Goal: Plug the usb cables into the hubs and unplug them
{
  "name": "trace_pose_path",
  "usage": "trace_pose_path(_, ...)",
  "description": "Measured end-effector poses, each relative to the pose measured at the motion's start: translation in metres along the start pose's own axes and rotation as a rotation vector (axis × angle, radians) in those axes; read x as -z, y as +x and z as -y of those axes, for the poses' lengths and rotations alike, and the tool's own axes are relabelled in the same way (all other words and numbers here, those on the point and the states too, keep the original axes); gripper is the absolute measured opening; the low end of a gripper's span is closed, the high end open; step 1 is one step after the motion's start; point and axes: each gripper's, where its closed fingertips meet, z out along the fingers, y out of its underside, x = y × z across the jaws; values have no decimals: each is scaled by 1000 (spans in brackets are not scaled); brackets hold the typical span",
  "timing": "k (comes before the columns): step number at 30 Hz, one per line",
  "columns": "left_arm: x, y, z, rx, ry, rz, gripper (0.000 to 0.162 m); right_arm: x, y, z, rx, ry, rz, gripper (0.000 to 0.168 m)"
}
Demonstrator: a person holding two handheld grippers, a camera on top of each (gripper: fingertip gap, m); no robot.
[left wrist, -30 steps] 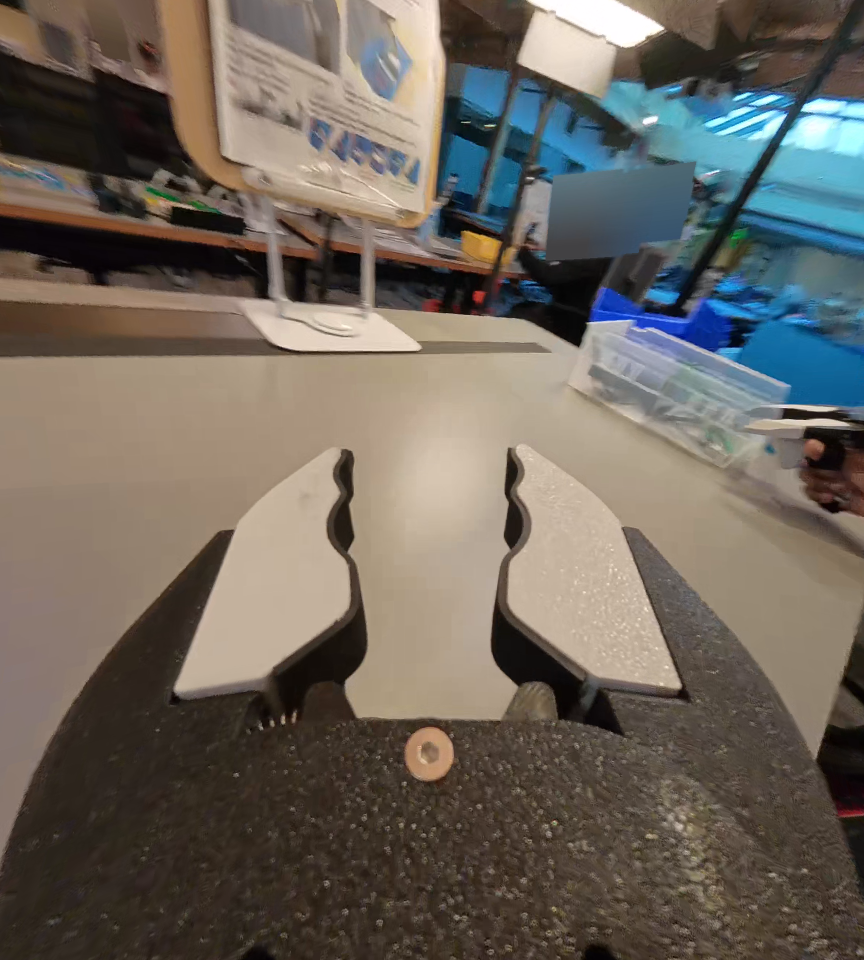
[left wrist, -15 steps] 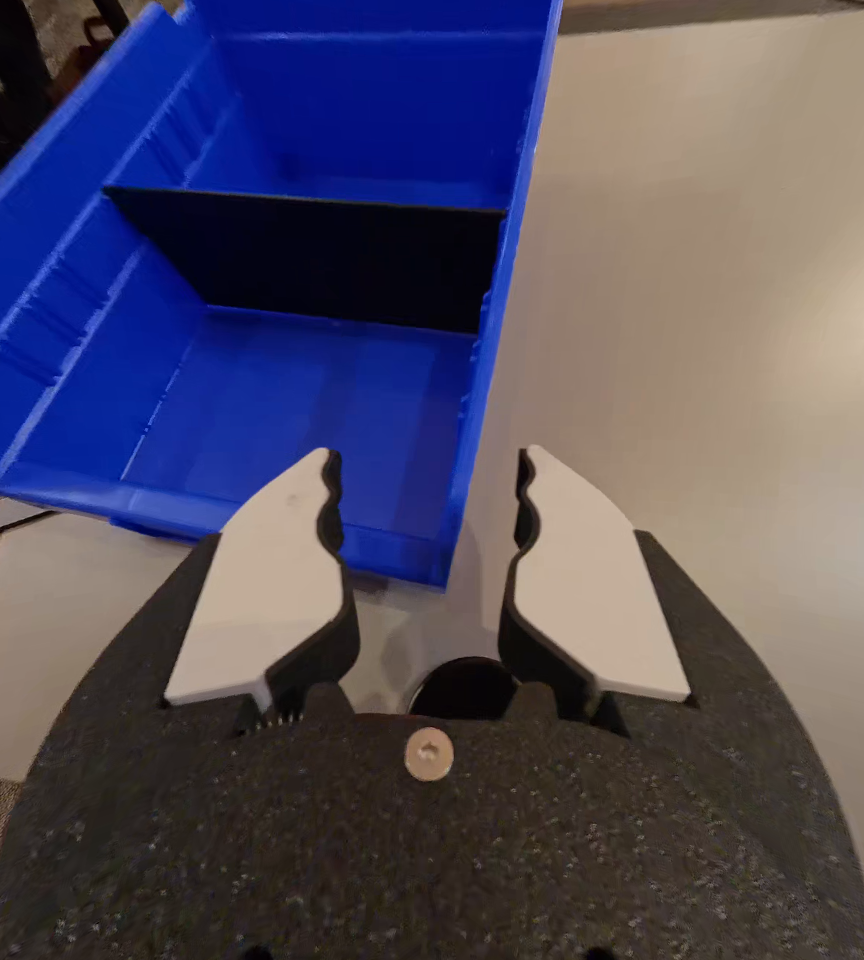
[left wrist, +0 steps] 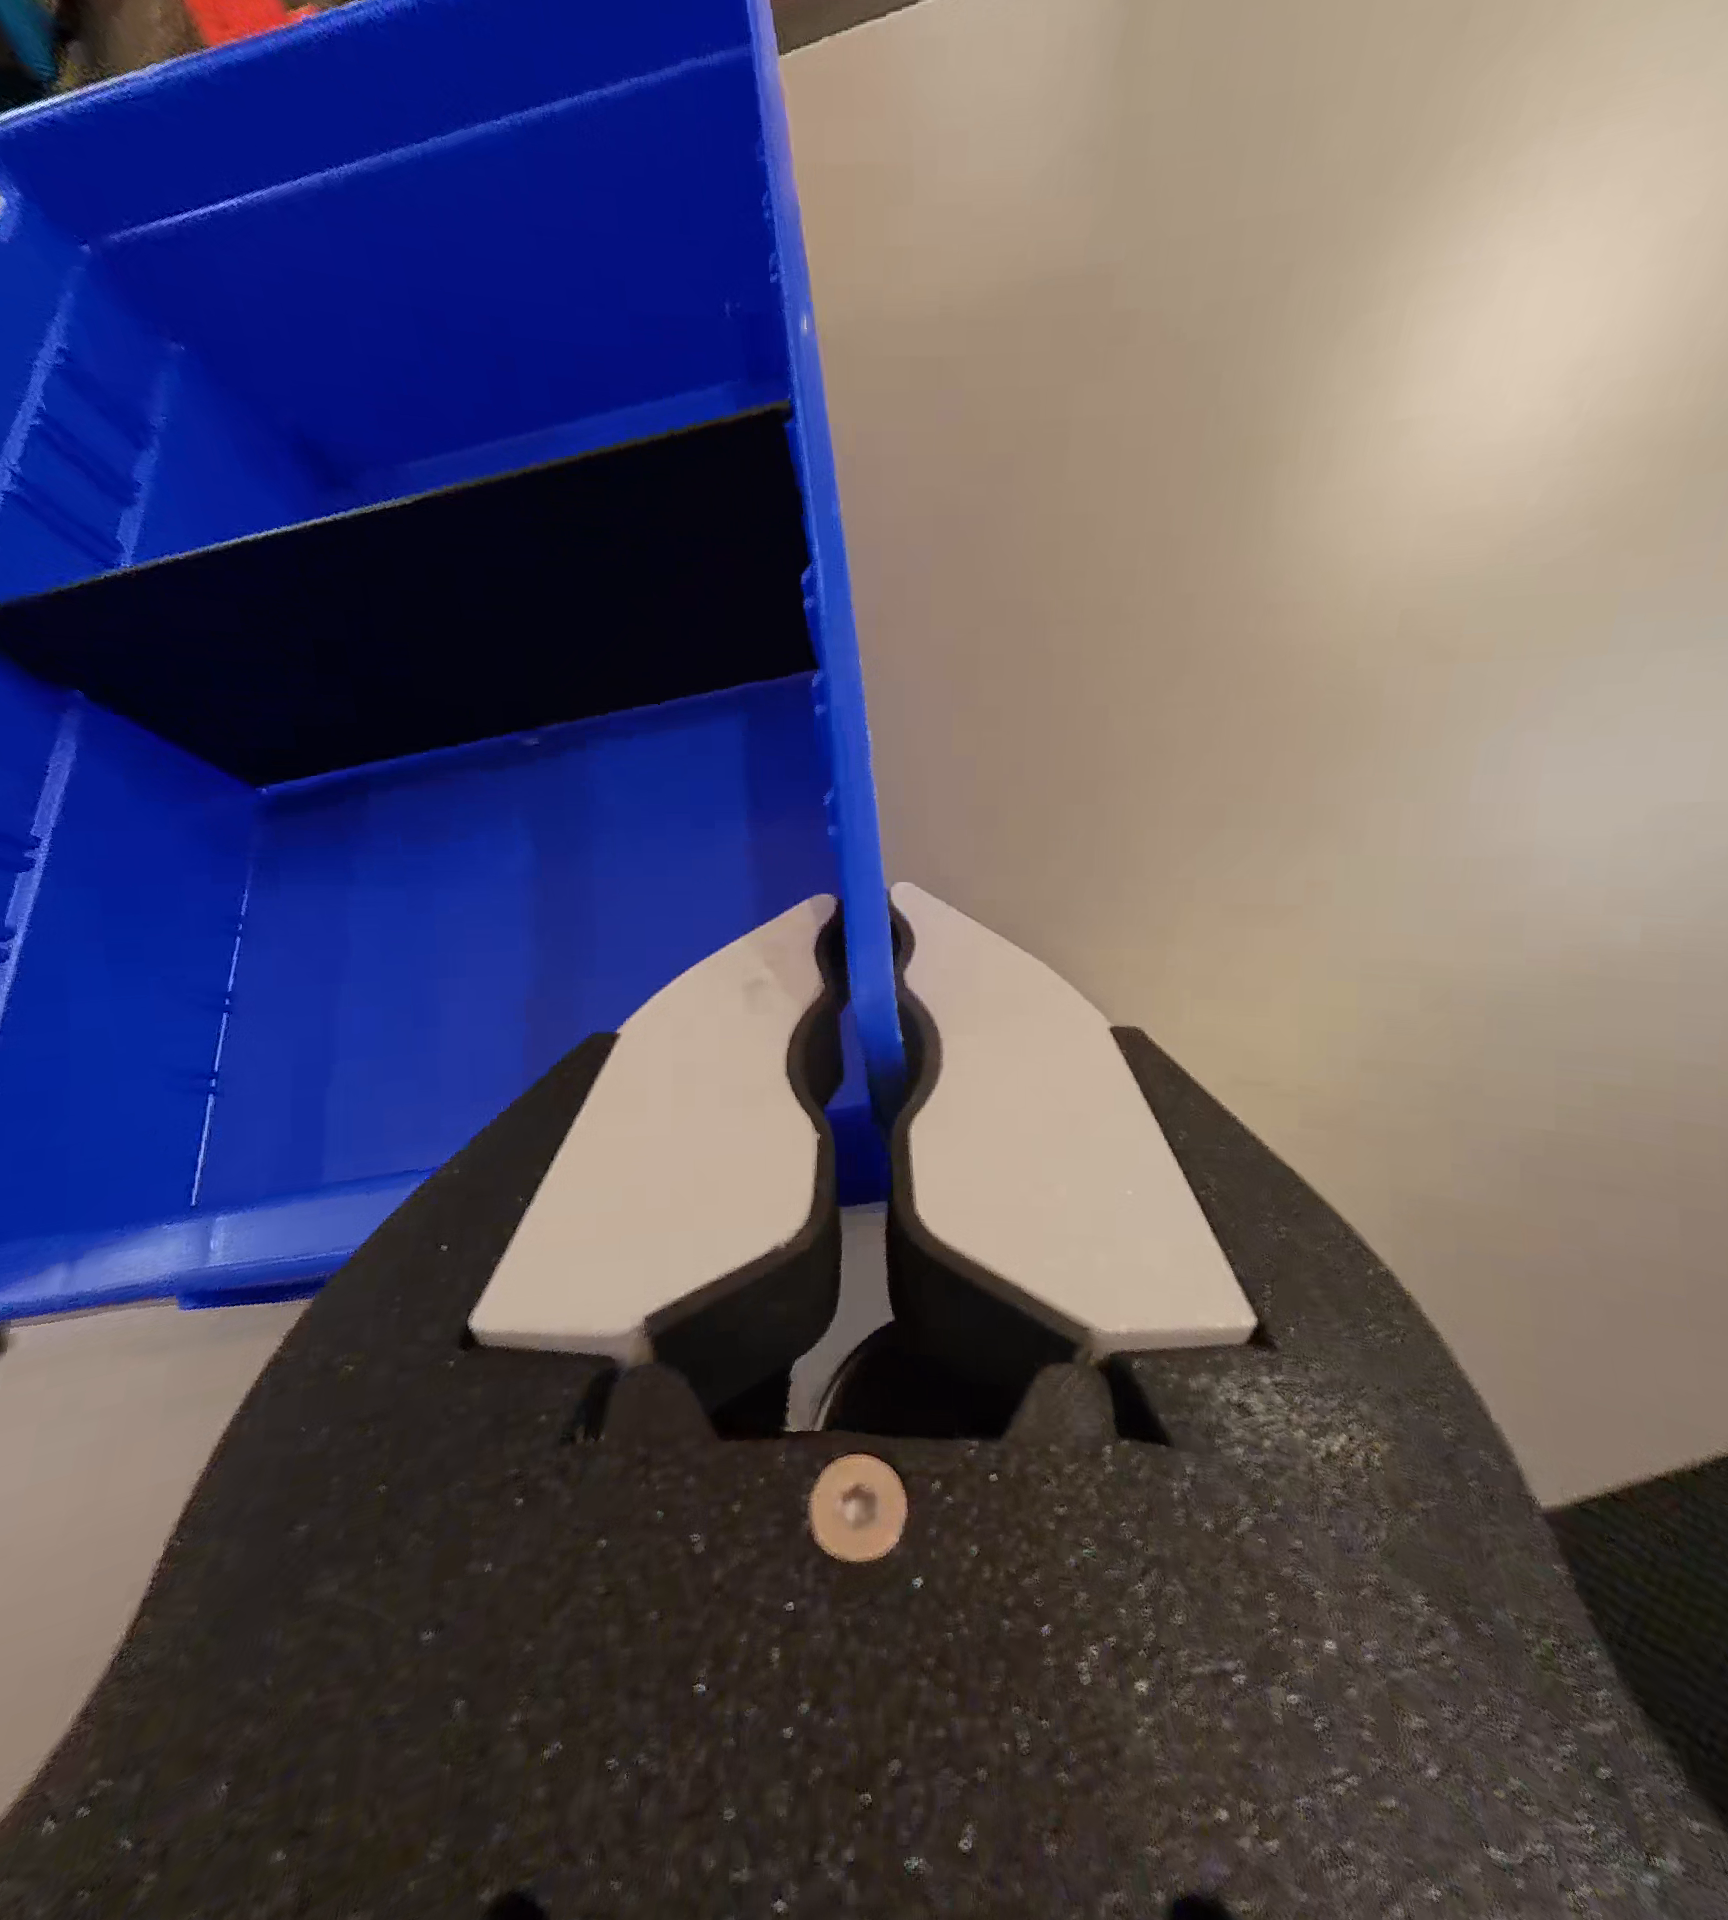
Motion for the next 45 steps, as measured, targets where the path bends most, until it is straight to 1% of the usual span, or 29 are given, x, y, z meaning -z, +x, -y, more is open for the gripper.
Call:
trace_pose_path(1, 2, 6, 3, -5, 14, -36, 3, 0, -1, 0, -6, 3, 13, 7)
trace_pose_path(8, 16, 57, 17, -139, 81, -298, 3, -5, -9, 7, -5, 33, 114, 4)
trace_pose_path(14, 25, 93, 24, -259, 124, -479, 3, -17, -28, 18, 3, 50, 278, 1)
trace_pose_path(24, 51, 156, 23, -497, 171, -800, 4, -53, -77, 48, 139, 36, 573, 1)
trace_pose_path(29, 55, 189, 23, -587, 175, -952, 4, -77, -106, 67, 208, 41, 722, 2)
trace_pose_path(39, 45, 256, 27, -707, 145, -1129, 2, -121, -189, 107, 317, 69, 963, 2)
trace_pose_path(45, 39, 290, 24, -727, 121, -1178, 2, -129, -235, 123, 362, 96, 1055, 2)
